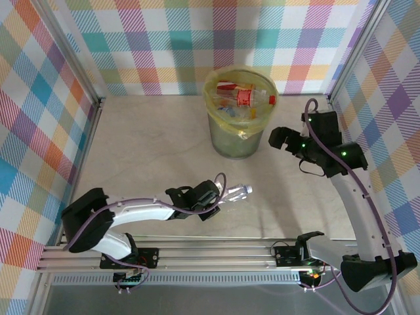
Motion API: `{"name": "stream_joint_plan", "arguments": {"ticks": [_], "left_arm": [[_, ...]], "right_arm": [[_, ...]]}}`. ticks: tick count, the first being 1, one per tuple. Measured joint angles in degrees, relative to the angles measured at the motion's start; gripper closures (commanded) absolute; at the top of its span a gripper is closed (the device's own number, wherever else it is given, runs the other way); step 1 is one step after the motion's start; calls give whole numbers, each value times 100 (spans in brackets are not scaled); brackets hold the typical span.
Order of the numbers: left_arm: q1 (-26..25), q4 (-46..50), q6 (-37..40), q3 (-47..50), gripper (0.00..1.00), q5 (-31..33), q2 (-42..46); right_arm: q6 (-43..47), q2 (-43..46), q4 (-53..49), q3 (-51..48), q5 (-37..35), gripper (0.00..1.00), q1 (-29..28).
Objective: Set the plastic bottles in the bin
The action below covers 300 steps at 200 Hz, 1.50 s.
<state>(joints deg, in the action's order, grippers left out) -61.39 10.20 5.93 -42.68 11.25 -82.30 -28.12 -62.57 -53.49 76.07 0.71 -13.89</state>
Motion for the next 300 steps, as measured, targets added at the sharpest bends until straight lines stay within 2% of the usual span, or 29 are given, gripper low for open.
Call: {"name": "stream_joint_plan", "arguments": {"ticks": [53, 96, 140, 186, 222, 266, 278, 300], "left_arm": [[2, -450, 157, 46, 75, 94, 1471], [146, -960, 295, 107, 75, -7, 2124], [442, -1368, 334, 76, 75, -275, 2186], [577, -1510, 337, -221, 75, -450, 1899], [623, -1598, 356, -413, 75, -566, 1834], [697, -1591, 398, -549, 70, -577, 1670], [713, -1578, 400, -579, 62, -568, 1644], [732, -1582, 402, -614, 32, -568, 1635]], "right_arm": [[-155, 358, 564, -688, 1497, 0, 0], [-461, 466, 1397, -793, 2634, 0, -48], [-695, 385, 2135, -835, 3134, 0, -422], [-699, 50, 2391, -822, 3126, 4, -1012], [-658, -168, 2420, -798, 3045, 18, -1178], [-614, -293, 2540, -612, 2992, 49, -1281], [-616, -302, 2546, -595, 2977, 57, -1283], [-570, -350, 2538, -492, 2922, 64, -1283]]}}
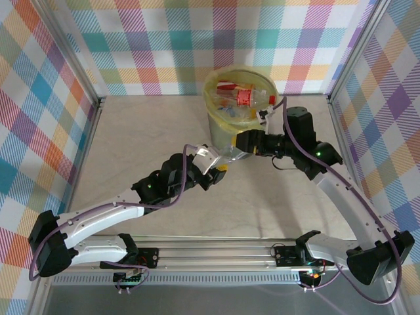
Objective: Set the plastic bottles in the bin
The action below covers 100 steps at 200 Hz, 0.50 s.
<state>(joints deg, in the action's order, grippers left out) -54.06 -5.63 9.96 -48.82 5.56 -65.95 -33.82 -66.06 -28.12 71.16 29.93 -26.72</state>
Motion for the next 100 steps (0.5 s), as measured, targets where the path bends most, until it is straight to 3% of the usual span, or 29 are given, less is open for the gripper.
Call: {"name": "stream_joint_plan", "arguments": {"ticks": [24, 100], "left_arm": [[17, -39, 15, -55, 0, -39, 11], [39, -79, -166, -208, 0, 330, 673]], "right_arm": [[46, -118, -105, 330, -243, 67, -7], [645, -1054, -184, 2824, -1585, 69, 212]]}}
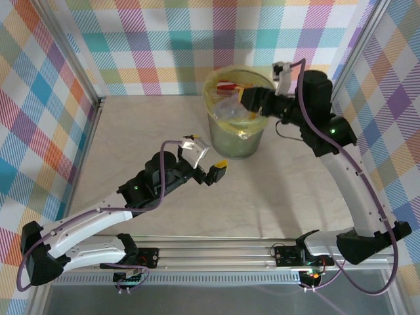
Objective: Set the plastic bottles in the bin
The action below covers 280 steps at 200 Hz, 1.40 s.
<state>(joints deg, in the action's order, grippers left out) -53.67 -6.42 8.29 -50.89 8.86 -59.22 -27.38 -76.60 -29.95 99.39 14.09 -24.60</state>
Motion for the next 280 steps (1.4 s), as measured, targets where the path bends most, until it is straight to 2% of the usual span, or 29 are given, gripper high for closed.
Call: {"name": "stream_joint_plan", "arguments": {"ticks": [70, 147, 202, 242, 260, 280], "left_arm": [[328, 57, -540, -83, 0, 1130, 48], [697, 328, -1200, -225, 0, 1803, 20], [960, 544, -1587, -308, 0, 1915, -98], [1027, 632, -1764, -343, 0, 1867, -157], [1038, 638, -1801, -354, 0, 1823, -177], [1038, 643, -1821, -369, 0, 1757, -214]], "right_arm": [[131, -1576, 339, 1403, -905, 67, 645], [70, -3442, -125, 3222, -671, 68, 894], [-334, -3738, -258, 3224, -188, 69, 894], [-549, -3738, -221, 2876, -11, 68, 894], [-647, -3738, -205, 2643, 13, 65, 894], [-688, -3735, -90, 2337, 35, 55, 892]]}}
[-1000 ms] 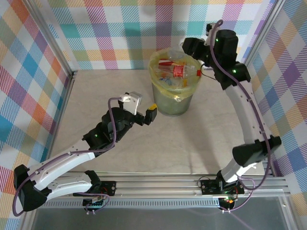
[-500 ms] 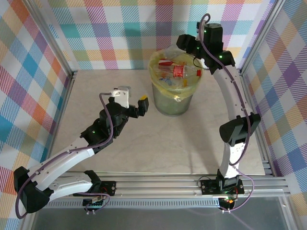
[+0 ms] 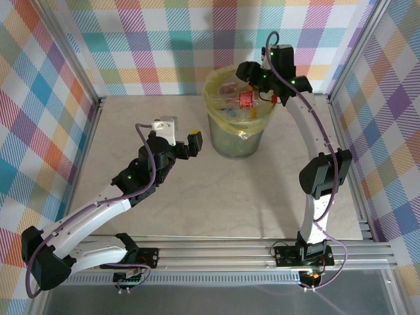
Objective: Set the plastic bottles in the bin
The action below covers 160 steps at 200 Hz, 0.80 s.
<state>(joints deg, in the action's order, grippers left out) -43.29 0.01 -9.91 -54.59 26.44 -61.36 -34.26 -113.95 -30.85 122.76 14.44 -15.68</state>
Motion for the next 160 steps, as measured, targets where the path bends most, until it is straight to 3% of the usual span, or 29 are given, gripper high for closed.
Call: {"name": "stream_joint_plan", "arguments": {"ticks": [70, 160], "left_arm": [[0, 4, -101, -2, 0, -151, -20], [0, 7, -105, -2, 0, -149, -20]], "right_arm": [[201, 116, -46, -63, -114, 28, -4], [734, 732, -507, -39, -787, 24, -4]]}}
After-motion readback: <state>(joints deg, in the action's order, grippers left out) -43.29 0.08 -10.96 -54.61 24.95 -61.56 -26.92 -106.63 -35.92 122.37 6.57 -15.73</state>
